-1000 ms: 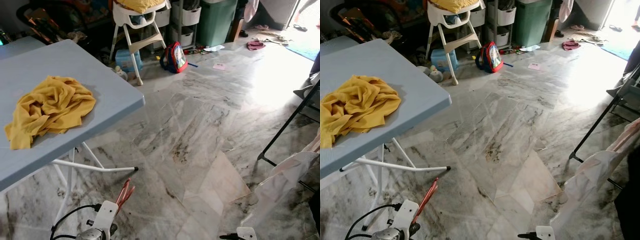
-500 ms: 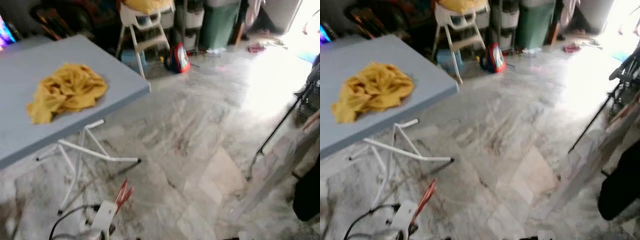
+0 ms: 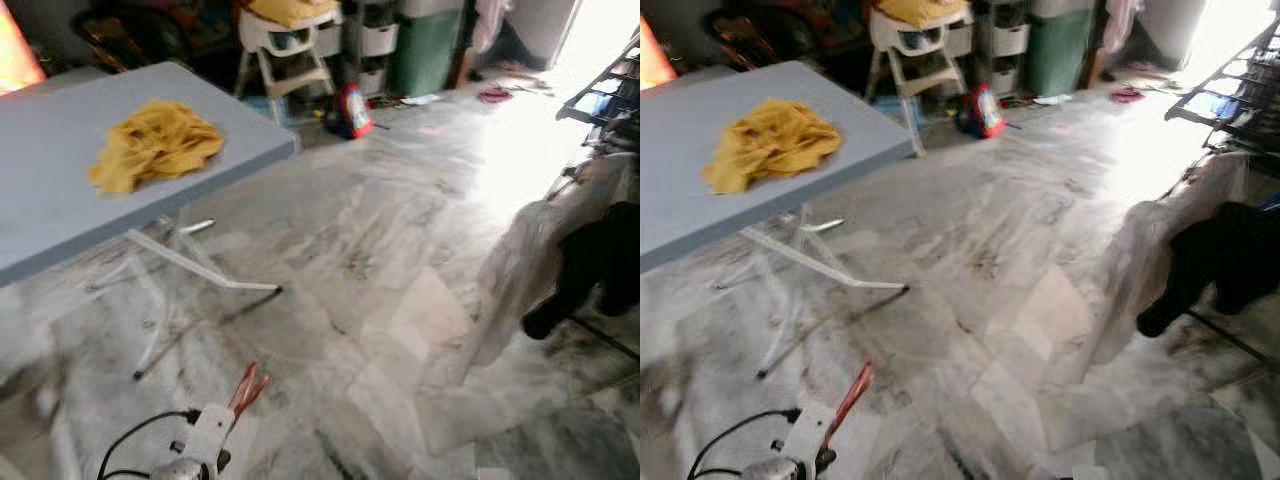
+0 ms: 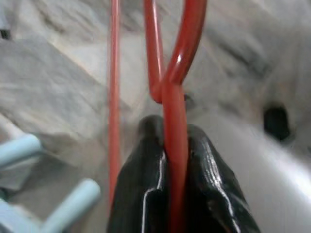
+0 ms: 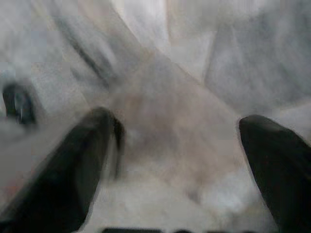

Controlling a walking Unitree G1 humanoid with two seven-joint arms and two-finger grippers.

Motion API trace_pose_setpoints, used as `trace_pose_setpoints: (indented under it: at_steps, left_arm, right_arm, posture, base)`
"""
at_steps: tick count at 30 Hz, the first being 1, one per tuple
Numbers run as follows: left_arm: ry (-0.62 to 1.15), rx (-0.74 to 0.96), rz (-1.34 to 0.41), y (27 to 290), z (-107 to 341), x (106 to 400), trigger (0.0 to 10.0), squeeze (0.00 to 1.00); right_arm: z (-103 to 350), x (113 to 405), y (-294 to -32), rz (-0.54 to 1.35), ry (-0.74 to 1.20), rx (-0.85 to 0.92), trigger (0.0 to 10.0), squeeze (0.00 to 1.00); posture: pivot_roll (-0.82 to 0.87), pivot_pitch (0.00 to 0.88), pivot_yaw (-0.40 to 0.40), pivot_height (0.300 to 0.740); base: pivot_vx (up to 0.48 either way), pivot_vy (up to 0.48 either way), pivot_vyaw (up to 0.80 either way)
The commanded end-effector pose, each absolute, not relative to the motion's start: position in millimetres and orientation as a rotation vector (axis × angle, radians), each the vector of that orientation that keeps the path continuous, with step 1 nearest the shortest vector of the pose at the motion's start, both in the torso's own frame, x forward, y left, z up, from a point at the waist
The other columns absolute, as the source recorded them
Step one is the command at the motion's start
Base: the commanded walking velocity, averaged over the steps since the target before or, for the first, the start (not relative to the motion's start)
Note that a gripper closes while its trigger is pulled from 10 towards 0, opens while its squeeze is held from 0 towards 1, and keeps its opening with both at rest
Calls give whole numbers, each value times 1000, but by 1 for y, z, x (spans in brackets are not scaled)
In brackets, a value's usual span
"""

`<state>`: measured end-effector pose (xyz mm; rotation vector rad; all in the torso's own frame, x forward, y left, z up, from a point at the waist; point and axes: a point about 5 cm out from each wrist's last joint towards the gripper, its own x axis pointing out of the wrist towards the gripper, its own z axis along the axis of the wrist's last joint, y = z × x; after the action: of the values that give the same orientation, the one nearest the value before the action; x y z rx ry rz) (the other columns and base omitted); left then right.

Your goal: Hang hanger

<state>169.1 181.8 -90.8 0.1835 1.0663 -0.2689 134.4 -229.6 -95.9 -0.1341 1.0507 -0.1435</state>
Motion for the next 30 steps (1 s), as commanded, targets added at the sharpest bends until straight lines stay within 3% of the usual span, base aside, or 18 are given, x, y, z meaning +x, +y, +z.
trace_pose_setpoints:
  at_steps: [1, 14, 30]
  left_arm:
    - [1035, 194, -261, 185, -85, 180, 10000, 0]
    - [1038, 204, -258, 187, -85, 181, 10000, 0]
    - [1038, 225, -267, 190, -84, 182, 10000, 0]
  right_arm:
    - [-100, 125, -225, -140, 1085, -120, 10000, 0]
    - [-100, 126, -224, -137, 1087, -123, 10000, 0]
    - [-101, 127, -221, -134, 1090, -121, 10000, 0]
  posture:
    - [-159, 56, 55, 740]
    - [-159, 53, 56, 740]
    - [-160, 60, 60, 740]
  base:
    - [0, 0, 0]
    - [0, 19, 0]
    - [0, 320, -704]
